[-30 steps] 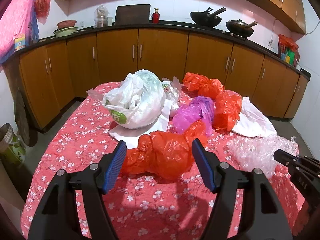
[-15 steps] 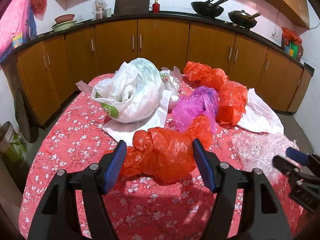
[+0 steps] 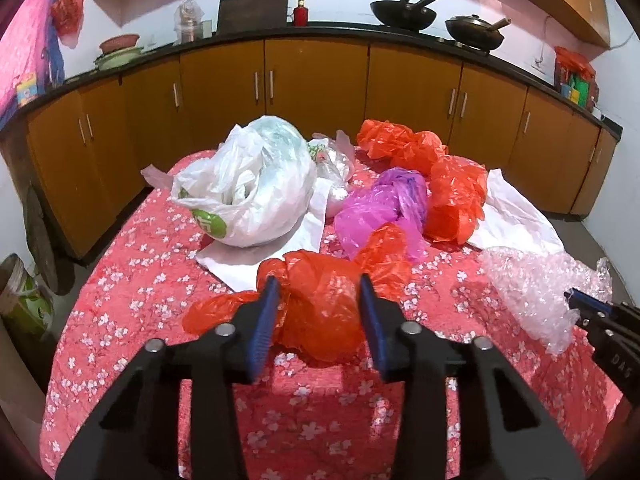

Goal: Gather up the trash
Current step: 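Grasp the red bag with the left tool while the right tool grasps bubble wrap, then carry the red bag and bubble wrap with both tools over the orange basket, then open both tools to drop the red bag and bubble wrap into the basket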

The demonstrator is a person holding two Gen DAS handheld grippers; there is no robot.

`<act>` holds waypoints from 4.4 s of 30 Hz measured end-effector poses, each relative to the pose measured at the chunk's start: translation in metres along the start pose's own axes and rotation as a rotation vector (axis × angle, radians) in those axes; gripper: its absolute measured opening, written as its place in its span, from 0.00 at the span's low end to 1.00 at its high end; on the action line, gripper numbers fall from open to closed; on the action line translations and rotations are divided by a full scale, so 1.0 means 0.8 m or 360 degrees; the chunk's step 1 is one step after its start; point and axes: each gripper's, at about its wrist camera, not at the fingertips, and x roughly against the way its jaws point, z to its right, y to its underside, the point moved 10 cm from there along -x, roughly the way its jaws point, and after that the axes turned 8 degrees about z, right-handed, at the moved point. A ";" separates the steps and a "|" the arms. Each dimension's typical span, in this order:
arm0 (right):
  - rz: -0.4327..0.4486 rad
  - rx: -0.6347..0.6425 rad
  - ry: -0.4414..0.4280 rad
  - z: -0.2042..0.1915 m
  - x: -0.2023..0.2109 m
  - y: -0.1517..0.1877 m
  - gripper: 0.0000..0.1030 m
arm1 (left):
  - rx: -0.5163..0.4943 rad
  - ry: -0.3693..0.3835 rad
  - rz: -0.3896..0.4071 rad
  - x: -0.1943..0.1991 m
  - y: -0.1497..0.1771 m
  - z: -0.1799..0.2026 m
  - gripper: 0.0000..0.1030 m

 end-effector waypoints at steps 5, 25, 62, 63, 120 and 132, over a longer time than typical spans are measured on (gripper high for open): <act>0.0048 0.0013 0.0002 -0.001 0.013 -0.008 0.13 | 0.0004 0.0010 0.0017 0.009 -0.004 -0.001 0.31; 0.0294 -0.0057 0.0008 0.029 0.089 -0.048 0.12 | -0.0049 0.0105 0.0194 0.075 -0.059 0.050 0.31; 0.0428 -0.0313 0.0549 0.287 0.215 0.018 0.12 | -0.0265 0.0656 0.0142 0.139 -0.022 0.300 0.31; 0.0427 -0.0316 0.0569 0.293 0.220 0.024 0.12 | -0.0272 0.0686 0.0136 0.143 -0.017 0.310 0.31; 0.0124 -0.0879 0.0650 0.475 0.205 0.252 0.21 | -0.0574 0.1113 -0.0421 0.100 0.199 0.560 0.42; 0.0164 -0.0723 0.0648 0.450 0.218 0.210 0.26 | -0.0407 0.1060 -0.0270 0.123 0.127 0.503 0.42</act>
